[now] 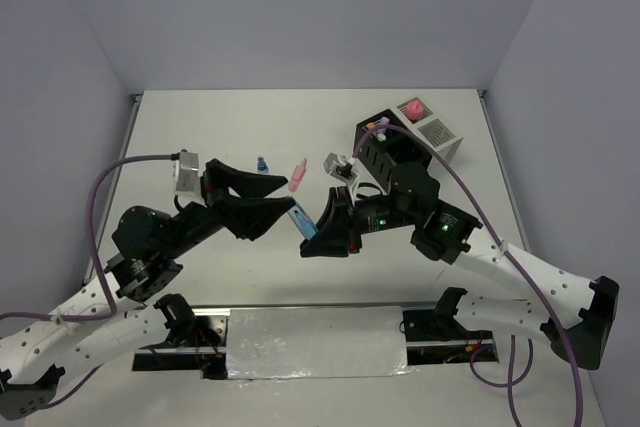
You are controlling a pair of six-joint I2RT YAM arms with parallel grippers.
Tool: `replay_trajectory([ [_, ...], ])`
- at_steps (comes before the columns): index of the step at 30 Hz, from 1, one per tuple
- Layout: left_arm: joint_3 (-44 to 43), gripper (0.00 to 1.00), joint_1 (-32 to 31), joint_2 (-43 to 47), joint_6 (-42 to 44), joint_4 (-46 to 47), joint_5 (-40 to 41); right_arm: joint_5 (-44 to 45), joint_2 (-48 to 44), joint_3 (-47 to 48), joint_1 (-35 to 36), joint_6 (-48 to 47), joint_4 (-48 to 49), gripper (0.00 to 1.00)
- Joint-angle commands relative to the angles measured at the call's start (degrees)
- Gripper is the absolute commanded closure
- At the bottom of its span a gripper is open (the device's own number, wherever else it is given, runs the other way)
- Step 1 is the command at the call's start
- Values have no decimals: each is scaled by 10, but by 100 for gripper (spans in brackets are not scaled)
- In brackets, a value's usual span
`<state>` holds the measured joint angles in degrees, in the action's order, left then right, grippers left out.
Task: Sort the stationery into containers
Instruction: Close the pen cap on the pen.
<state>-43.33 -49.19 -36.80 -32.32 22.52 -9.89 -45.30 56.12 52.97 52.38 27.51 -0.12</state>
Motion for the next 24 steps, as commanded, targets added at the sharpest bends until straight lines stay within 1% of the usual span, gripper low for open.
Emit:
replay_trajectory([
  [1, -9, 37, 2, -7, -27, 45, -36, -17, -2, 28, 4, -21, 17, 100],
  [4, 1, 45, 2, -5, -47, 73, -58, -13, -3, 34, 4, -32, 7, 100],
  [5, 6, 49, 2, -4, -54, 79, -63, -14, -3, 36, 4, -34, 6, 100],
  [7, 8, 52, 2, -5, -60, 87, -71, -19, -1, 39, 4, -35, 7, 100],
  [10, 8, 62, 2, -7, -66, 89, -77, -23, 2, 44, 4, -37, 8, 100],
  [12, 7, 72, 2, -13, -71, 87, -83, -25, 4, 51, 4, -37, 11, 100],
  [18, 18, 80, 2, -26, -82, 68, -83, -33, 20, 101, 4, -48, 6, 100],
  [22, 42, 85, 2, -28, -97, 48, -60, -45, 50, 170, 4, -63, -15, 100],
  [24, 61, 90, 2, -27, -104, 66, -69, -39, 65, 203, 4, -72, -32, 100],
])
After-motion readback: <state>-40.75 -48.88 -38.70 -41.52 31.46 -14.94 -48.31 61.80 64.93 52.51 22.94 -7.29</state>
